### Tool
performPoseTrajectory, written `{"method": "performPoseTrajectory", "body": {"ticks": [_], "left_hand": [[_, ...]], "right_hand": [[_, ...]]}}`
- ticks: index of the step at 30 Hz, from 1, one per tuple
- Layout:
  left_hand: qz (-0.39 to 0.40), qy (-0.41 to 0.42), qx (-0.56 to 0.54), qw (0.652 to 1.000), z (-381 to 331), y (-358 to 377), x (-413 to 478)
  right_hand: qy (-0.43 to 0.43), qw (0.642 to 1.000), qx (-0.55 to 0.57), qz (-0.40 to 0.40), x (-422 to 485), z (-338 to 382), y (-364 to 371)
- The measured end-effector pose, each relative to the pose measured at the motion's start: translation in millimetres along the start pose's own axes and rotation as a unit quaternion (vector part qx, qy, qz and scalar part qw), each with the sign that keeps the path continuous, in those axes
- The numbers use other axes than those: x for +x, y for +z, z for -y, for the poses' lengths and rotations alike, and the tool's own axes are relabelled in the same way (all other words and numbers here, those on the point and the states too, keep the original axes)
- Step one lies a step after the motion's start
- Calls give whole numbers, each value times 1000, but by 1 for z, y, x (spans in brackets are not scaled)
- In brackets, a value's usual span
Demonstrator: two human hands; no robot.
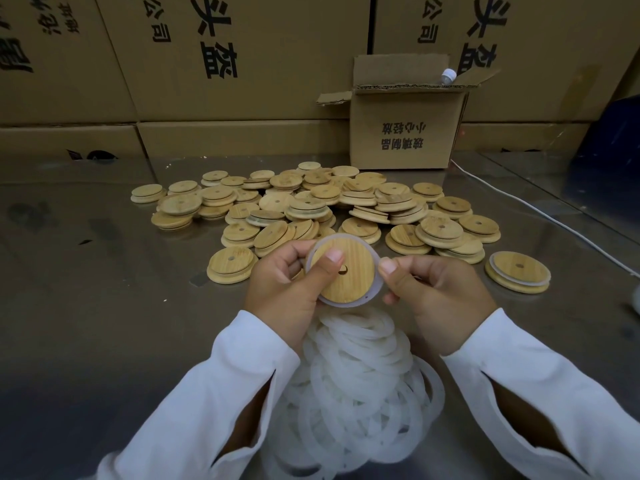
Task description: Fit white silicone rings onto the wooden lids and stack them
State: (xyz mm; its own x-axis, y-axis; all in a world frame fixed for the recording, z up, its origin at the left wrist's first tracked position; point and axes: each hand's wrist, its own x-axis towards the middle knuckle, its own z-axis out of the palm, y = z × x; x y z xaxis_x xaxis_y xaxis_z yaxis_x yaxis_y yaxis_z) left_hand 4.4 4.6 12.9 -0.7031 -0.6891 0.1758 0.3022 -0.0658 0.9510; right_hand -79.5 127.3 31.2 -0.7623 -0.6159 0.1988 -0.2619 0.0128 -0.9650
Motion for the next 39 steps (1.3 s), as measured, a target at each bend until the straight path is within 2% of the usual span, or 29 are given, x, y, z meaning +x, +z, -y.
{"method": "performPoseTrajectory", "body": {"ticks": [9,14,22,29,32,34,37,39], "left_hand": [[24,-25,-23,999,-1,1,-1],[10,7,31,999,1,0,0],[15,2,32,999,1,2,-1],[11,-44,-71,996,-2,2,-1],[7,-55,-72,996,-3,3,-2],[8,-53,-53,997,-2,3,-2],[24,-65,-41,997,-1,4,-3],[43,-84,-65,993,-1,5,-4]], "right_hand": [[-12,1000,-12,4,-1,2,-1],[5,1000,-10,3,-1,1,-1],[5,1000,-7,-9,-1,-1,-2],[6,999,-20,-44,1,2,-5],[20,998,9,-61,3,-3,-2],[28,998,51,-28,3,-5,2],[-3,998,50,42,1,-6,3],[-9,999,41,31,3,-9,-2]]}}
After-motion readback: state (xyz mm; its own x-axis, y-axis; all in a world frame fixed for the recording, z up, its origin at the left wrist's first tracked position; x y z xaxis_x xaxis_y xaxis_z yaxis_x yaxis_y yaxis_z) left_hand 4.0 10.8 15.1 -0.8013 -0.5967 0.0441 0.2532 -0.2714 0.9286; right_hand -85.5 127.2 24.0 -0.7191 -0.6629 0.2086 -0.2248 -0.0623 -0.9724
